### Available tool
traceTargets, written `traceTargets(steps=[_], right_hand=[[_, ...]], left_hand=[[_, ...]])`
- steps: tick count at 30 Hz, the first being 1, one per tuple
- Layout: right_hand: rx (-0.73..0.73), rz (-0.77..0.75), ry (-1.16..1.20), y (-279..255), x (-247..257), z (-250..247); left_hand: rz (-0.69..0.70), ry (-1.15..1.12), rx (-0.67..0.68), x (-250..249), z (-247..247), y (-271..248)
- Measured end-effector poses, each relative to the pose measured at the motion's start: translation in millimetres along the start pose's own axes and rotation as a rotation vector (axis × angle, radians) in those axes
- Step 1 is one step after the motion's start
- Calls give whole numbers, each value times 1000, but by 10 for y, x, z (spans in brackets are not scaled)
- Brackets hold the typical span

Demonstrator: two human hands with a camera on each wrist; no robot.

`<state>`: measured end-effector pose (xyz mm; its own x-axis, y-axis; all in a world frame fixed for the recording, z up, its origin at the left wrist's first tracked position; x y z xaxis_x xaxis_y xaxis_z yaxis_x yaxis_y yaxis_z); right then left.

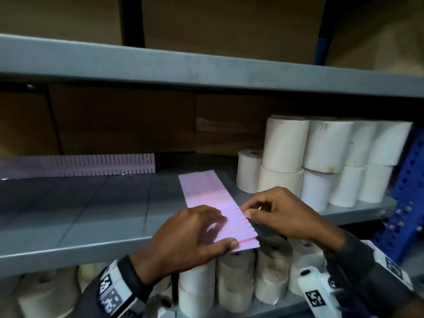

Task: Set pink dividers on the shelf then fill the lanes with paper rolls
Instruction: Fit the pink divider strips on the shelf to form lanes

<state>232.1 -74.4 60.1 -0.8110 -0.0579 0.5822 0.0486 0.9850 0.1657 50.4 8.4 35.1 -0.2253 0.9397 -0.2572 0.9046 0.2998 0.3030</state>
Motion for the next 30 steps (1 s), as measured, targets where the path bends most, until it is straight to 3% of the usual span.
traceTargets(steps=[5,8,13,17,20,22,24,30], right_hand=[[-55,-64,160,-9,-67,-13],[-108,-104,207,17,-82,-13],[-177,-111,265,52,-128,-31],[-211,-50,289,75,-170,-36],[-241,12,303,101,-161,-53],[-222,58,287,130,-127,-39],[-187,104,252,168,-93,-7],[-184,-1,256,344,114,-9]], left_hand=[[-31,27,-9,-118,-22,14],[-7,33,-87,-225,-83,2],[113,168,-502,-296,-362,-171],[31,278,-794,-151,-654,-421],[-40,143,-961,-17,-867,-683],[-60,-92,-1046,66,-970,-863],[-65,-317,-1079,130,-1027,-1023],[-183,-535,-1138,196,-1123,-1578]])
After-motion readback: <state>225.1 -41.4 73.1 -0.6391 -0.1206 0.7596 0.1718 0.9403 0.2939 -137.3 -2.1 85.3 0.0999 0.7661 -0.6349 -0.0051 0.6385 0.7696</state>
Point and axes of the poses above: each hand's wrist, its own y-axis towards the middle knuckle, its own z-axis out of the palm, x = y × z, the point moved 6 cm from there along y, towards the middle knuckle, and after that the axes turned 10 degrees about x, right-handed, at the moved point
